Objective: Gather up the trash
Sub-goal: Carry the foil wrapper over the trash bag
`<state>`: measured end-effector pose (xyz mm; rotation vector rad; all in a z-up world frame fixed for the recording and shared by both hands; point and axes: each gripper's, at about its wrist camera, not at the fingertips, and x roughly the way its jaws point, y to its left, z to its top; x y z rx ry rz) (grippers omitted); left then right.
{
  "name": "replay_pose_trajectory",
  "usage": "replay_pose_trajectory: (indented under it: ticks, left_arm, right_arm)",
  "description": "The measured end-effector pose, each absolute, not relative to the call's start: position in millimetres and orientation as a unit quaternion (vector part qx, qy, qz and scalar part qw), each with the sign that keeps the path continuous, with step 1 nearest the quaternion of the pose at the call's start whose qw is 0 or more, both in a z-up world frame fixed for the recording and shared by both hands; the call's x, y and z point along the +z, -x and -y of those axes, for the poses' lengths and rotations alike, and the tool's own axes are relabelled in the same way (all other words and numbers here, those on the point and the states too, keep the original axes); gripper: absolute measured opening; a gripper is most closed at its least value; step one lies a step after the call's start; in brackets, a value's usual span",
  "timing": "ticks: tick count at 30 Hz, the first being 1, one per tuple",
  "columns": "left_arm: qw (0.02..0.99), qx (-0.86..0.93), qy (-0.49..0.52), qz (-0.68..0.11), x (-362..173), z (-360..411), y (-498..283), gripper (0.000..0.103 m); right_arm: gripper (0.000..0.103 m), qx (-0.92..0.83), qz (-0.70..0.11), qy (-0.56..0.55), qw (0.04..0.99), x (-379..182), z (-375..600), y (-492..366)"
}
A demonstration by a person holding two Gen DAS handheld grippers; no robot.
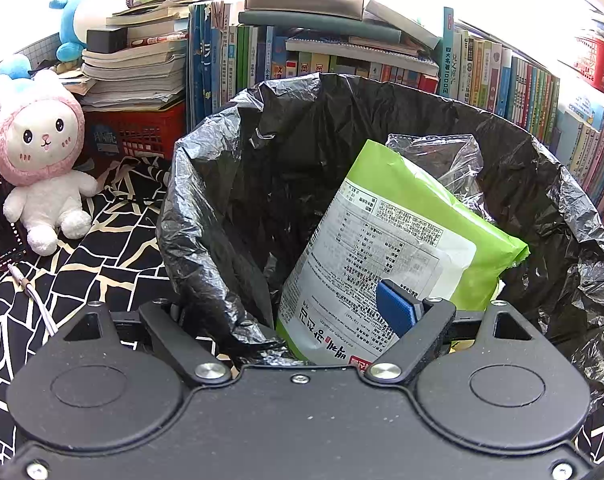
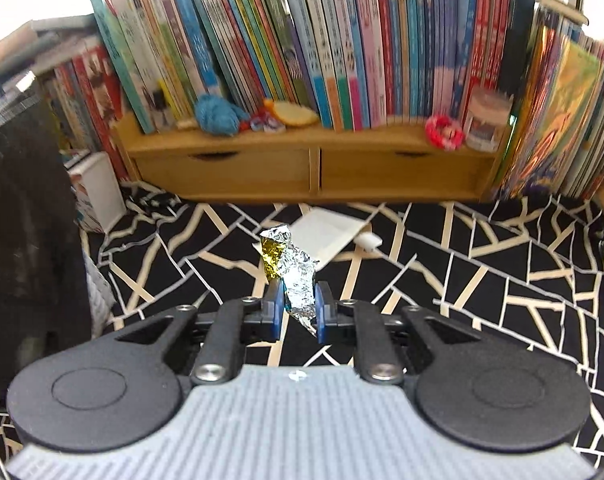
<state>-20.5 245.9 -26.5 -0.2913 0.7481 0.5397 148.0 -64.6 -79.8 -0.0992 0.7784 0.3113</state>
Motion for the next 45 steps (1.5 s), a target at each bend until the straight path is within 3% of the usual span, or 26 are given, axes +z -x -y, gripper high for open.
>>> replay_pose_trajectory:
  ticks: [24, 35, 40, 41, 45]
  left_arm:
    - [0.884, 0.25, 0.145, -0.367, -29, -248, 22, 0.085]
    - [0.884, 0.249, 0.143, -0.368, -29, -247, 22, 0.085]
    - [0.884, 0.249, 0.143, -0.368, -29, -248, 22, 0.085]
    - [0.884, 0.249, 0.143, -0.367, -29, -248, 22, 0.085]
    - [0.885, 0.25, 0.145, -0.366, -29, -248, 22, 0.085]
  right_arm:
    - [0.023, 0.286, -0.252, 0.027, 0.924, 70, 21, -75]
    - [0.024, 0.367, -0.263, 0.041, 0.891, 65, -52, -46]
    - [0.034, 0.379, -0.272, 0.045, 0.883, 57, -66, -44]
    - [0.047, 0.379, -0.274, 0.044, 0.883, 55, -67, -44]
    - [0.057, 0.379, -0.282, 0.039, 0.88, 52, -67, -45]
